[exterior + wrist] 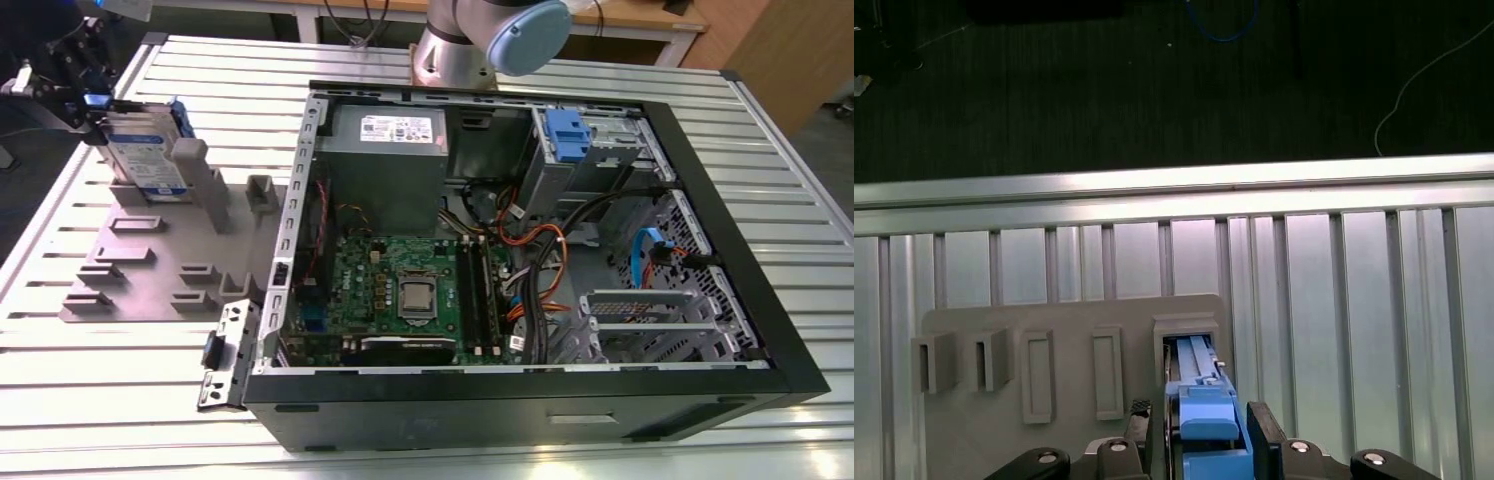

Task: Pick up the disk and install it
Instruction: 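Pick up the disk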

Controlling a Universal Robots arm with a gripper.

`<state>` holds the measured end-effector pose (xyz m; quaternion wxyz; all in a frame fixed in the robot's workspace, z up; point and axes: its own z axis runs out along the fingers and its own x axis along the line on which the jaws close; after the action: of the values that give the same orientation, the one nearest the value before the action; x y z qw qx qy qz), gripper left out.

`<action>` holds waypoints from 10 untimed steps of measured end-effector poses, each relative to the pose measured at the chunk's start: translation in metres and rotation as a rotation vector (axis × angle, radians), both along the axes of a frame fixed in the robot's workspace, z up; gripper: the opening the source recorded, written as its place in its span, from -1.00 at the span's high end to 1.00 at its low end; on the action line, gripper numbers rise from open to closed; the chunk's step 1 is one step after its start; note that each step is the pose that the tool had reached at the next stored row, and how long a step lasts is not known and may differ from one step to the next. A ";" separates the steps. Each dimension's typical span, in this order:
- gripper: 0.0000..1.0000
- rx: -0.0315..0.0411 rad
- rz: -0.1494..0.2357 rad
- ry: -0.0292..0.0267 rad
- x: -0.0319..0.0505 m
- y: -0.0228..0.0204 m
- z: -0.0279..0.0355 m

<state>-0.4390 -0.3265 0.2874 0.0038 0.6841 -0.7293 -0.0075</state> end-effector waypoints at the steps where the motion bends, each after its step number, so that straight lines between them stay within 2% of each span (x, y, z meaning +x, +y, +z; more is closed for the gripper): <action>1: 0.04 -0.0001 0.000 0.0001 0.0000 0.0000 0.0000; 2: 0.04 -0.0001 0.000 0.0000 0.0000 0.0000 0.0000; 3: 0.18 0.0000 0.000 0.0000 0.0000 0.0001 0.0000; 10: 0.26 0.0000 0.000 0.0000 0.0000 0.0002 0.0000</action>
<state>-0.4390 -0.3263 0.2874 0.0039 0.6841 -0.7293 -0.0075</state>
